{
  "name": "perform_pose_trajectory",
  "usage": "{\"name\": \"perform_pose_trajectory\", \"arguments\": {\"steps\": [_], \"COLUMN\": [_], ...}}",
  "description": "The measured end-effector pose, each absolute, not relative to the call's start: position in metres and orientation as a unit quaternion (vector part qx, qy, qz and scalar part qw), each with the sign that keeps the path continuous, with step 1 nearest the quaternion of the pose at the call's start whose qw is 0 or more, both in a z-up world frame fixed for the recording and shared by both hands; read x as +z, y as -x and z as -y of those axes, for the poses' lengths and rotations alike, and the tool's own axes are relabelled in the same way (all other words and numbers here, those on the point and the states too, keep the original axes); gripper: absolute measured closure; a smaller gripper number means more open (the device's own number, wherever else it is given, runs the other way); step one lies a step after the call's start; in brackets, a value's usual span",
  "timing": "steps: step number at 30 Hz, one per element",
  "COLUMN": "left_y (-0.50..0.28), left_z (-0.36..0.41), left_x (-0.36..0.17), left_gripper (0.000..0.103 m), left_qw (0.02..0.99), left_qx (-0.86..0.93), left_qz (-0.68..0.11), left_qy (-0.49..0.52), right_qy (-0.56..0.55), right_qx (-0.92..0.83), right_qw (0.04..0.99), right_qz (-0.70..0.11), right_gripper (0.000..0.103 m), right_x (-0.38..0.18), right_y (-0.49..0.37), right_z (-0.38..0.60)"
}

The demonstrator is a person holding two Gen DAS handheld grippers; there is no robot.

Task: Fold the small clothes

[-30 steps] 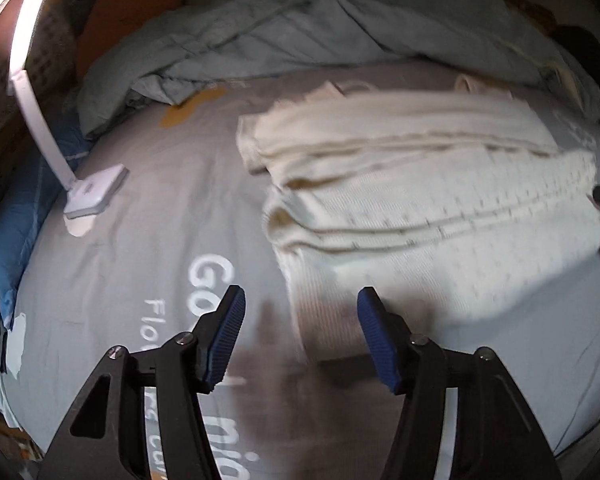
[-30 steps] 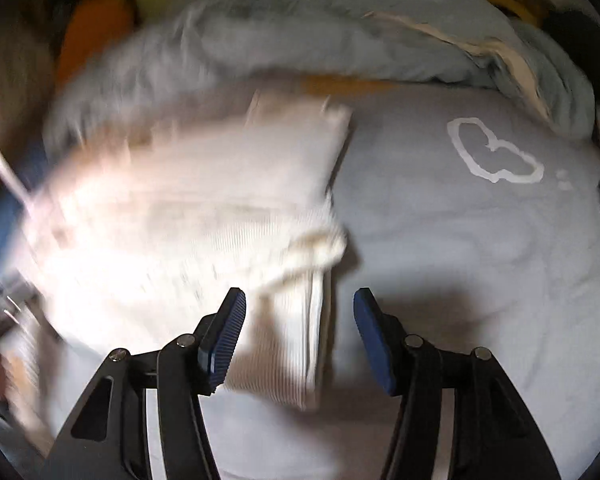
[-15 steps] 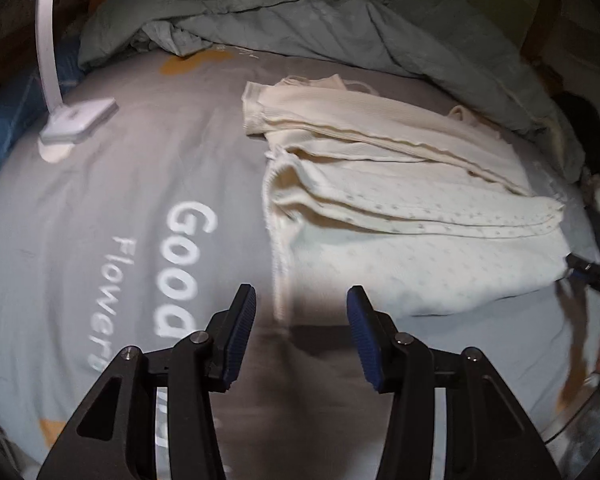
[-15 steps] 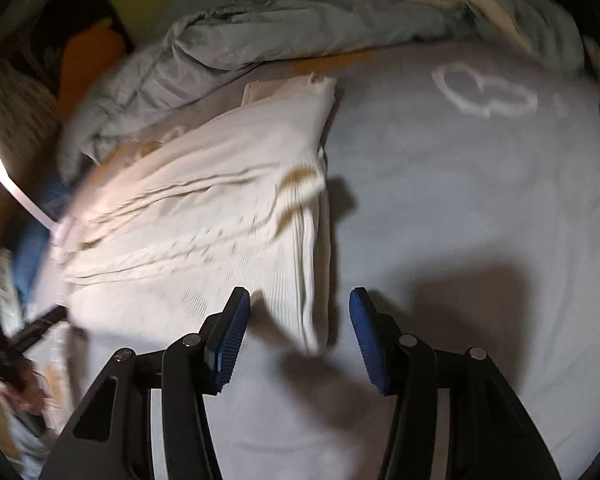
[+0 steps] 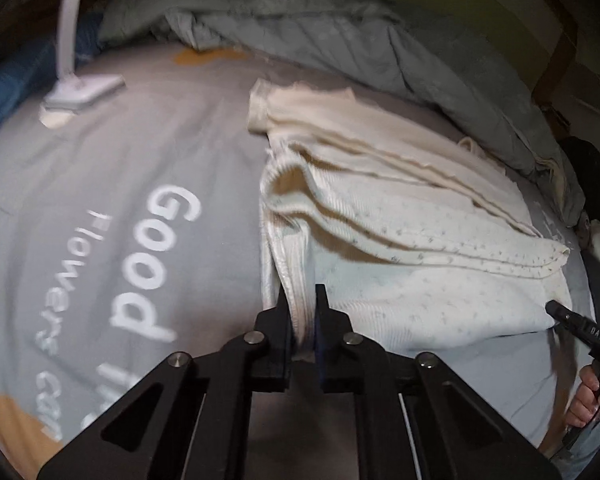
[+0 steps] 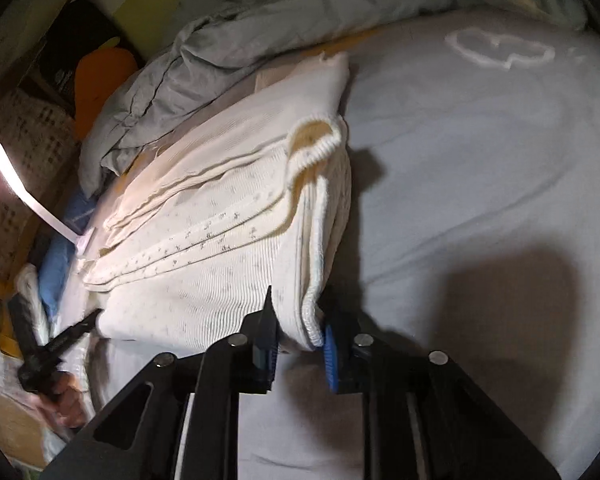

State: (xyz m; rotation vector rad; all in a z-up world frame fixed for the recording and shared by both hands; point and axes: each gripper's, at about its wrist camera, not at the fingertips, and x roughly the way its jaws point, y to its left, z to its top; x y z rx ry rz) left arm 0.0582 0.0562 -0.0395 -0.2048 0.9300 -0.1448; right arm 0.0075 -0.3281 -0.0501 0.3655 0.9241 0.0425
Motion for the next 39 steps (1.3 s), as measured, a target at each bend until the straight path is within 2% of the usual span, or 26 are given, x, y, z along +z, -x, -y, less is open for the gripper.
{"name": "perform_pose_trajectory", "arguments": {"steps": [2,6,10,14,16,22,26,29,39], "left_y": [-0.041,-0.001,0.044,0.060,0.054,0.008,-0.044,-0.088,-0.198], "left_z": [-0.059,-0.076,-0.075,-0.061,-0.063,-0.064,-0.054,-0.055,-0.060], "left_x": [-0.029,-0.024,-0.026,-0.019,-0.016,0.005,0.025,0.038,0.021], "left_gripper": [0.095,0.095,0.095,0.095,0.095,0.095,0.095,0.095,0.096], "left_qw": [0.890,0.882,0.886,0.901,0.901,0.887,0.874,0.870,0.850], "left_qx": [-0.075,-0.077,-0.053,-0.039,-0.035,-0.031,-0.059,-0.049,-0.013], "left_qz": [-0.439,-0.449,-0.452,-0.428,-0.427,-0.447,-0.468,-0.475,-0.505], "left_qy": [0.100,0.125,0.095,0.055,0.067,0.110,0.115,0.127,0.153], "right_qy": [-0.146,-0.201,-0.204,-0.193,-0.201,-0.206,-0.220,-0.188,-0.159], "right_qx": [0.003,-0.012,-0.023,-0.040,-0.042,-0.014,-0.002,0.001,-0.063], "right_qw": [0.889,0.879,0.888,0.895,0.891,0.906,0.905,0.918,0.920], "right_qz": [-0.434,-0.433,-0.412,-0.401,-0.404,-0.371,-0.365,-0.349,-0.352], "right_gripper": [0.087,0.087,0.086,0.086,0.086,0.086,0.086,0.086,0.091], "right_x": [-0.040,-0.028,-0.027,-0.033,-0.033,0.004,0.024,0.036,0.032], "right_y": [0.009,0.060,0.122,0.140,0.136,0.107,0.054,0.012,-0.094], "right_z": [0.317,0.315,0.296,0.290,0.293,0.300,0.311,0.311,0.337]}}
